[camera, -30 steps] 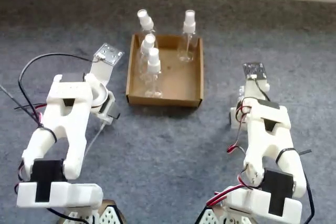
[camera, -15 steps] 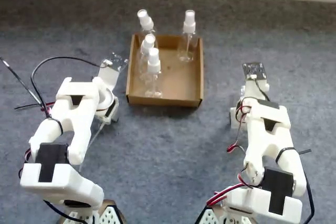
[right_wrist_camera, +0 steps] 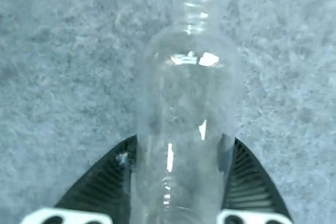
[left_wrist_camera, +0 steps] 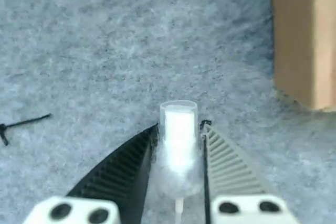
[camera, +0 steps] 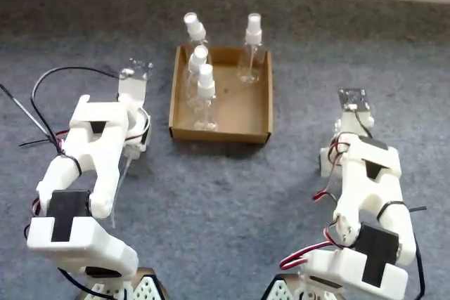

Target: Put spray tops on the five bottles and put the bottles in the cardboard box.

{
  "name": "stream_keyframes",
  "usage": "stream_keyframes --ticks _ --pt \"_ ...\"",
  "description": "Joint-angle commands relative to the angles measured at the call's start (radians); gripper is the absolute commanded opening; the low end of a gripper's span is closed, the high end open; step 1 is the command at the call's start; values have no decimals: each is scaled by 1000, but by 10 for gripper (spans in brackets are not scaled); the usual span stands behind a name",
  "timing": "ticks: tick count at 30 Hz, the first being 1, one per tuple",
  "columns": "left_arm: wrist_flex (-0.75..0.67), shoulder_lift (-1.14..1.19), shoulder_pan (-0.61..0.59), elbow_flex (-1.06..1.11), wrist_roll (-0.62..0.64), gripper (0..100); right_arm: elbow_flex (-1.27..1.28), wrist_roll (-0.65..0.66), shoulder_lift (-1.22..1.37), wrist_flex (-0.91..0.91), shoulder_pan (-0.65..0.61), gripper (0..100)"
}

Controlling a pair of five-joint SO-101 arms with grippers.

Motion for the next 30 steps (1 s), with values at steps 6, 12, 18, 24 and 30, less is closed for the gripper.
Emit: stream_keyframes --ticks 6,12,18,24,30 --pt "40 -2 -4 -64 60 67 -2 15 -5 35 31 320" --pt "-21 -10 -5 -4 60 69 -147 -12 -5 162 -12 320" --pt "-44 -10 -4 35 60 69 -309 -44 5 203 -15 320" --pt "-52 -5 -5 39 60 69 -424 -44 8 213 -10 320" --pt "-54 -4 -5 45 60 69 -483 -41 10 222 -8 320"
